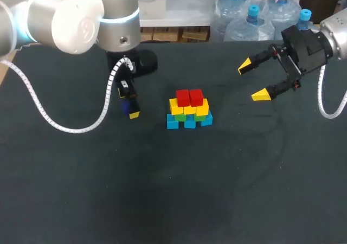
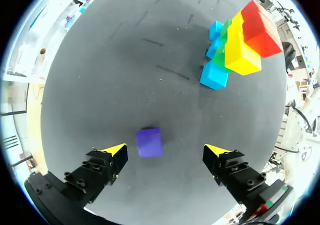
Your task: Place the blue cubes, place green cubes on the blue cubes, place the yellow cubes on the green cubes, then place the red cubes on the yellow cubes, and place purple cube on the red cubes.
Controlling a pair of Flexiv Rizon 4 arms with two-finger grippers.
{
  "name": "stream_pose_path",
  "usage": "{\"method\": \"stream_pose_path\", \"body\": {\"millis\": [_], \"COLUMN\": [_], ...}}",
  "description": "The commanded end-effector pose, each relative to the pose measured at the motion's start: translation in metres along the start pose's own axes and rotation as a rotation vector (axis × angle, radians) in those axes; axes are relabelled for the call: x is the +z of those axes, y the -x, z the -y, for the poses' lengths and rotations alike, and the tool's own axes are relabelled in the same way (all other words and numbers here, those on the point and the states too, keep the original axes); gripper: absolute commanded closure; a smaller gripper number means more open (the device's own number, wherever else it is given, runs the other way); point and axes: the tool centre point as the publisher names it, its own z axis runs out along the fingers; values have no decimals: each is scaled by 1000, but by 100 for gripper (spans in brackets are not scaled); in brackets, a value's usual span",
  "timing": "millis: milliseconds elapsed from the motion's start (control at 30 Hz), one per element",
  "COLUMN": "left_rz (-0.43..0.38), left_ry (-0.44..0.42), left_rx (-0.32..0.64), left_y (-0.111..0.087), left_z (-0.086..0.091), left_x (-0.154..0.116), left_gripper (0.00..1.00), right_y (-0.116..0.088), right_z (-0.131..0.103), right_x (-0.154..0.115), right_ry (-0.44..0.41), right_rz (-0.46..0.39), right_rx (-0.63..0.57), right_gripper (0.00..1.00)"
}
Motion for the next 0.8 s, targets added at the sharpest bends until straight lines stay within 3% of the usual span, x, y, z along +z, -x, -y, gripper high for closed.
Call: {"method": "stream_pose_path", "body": {"millis": [33, 400, 800], "left_rz": [-25, -30, -14], "left_ry": [-11, 6, 10], "left_rx": [9, 16, -11], "left_y": [6, 9, 2], "left_z": [-9, -18, -10], "left_x": [4, 7, 16], "left_gripper": [0, 0, 0], "right_y": [0, 0, 0], "right_z": [0, 0, 0], "right_x": [0, 0, 0], "right_ry": [-1, -1, -1], "right_rz": [0, 0, 0], "right_rx": [-1, -1, -1], "right_gripper": [0, 0, 0]}}
